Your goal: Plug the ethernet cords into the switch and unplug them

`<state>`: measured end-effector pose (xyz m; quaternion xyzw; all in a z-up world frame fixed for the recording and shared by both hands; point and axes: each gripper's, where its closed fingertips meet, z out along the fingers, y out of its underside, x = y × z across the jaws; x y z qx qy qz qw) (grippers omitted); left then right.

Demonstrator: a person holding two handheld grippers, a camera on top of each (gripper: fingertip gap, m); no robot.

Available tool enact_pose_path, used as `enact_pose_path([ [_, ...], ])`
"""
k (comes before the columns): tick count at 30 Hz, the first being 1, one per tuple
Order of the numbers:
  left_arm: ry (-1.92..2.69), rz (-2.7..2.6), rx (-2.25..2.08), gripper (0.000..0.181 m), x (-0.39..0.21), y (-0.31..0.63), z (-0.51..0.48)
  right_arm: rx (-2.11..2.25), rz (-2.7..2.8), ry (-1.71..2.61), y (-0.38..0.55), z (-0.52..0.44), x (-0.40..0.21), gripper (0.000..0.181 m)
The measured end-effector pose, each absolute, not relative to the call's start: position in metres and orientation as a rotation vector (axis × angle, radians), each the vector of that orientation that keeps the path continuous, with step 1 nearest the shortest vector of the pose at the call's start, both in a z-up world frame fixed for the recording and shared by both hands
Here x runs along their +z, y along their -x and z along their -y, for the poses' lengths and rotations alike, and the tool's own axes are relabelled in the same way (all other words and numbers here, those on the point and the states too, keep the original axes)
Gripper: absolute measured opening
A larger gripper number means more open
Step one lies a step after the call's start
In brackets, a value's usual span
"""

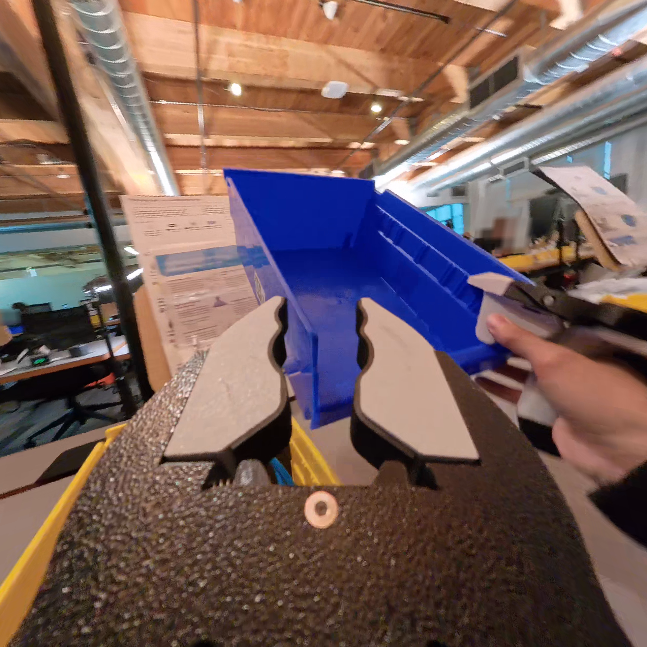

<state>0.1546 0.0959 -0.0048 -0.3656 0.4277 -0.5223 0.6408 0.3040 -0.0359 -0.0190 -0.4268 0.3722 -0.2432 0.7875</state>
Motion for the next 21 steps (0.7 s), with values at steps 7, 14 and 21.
enact_pose_path([
  [7, 0.969, -1.143, -1.126, 0.056, -0.036, -0.132, -0.141, -0.666, -0.918, 0.988, -0.365, 0.137, -0.030, 0.004],
  [14, 1.449, -1.219, -0.861, 0.076, -0.120, -0.105, -0.273, -0.804, -1.092, 1.242, -0.429, 0.207, -0.088, 0.004],
  [21, 1.674, -1.251, -0.960, 0.062, -0.171, -0.112, -0.301, -0.830, -1.265, 1.372, -0.470, 0.225, -0.145, 0.004],
])
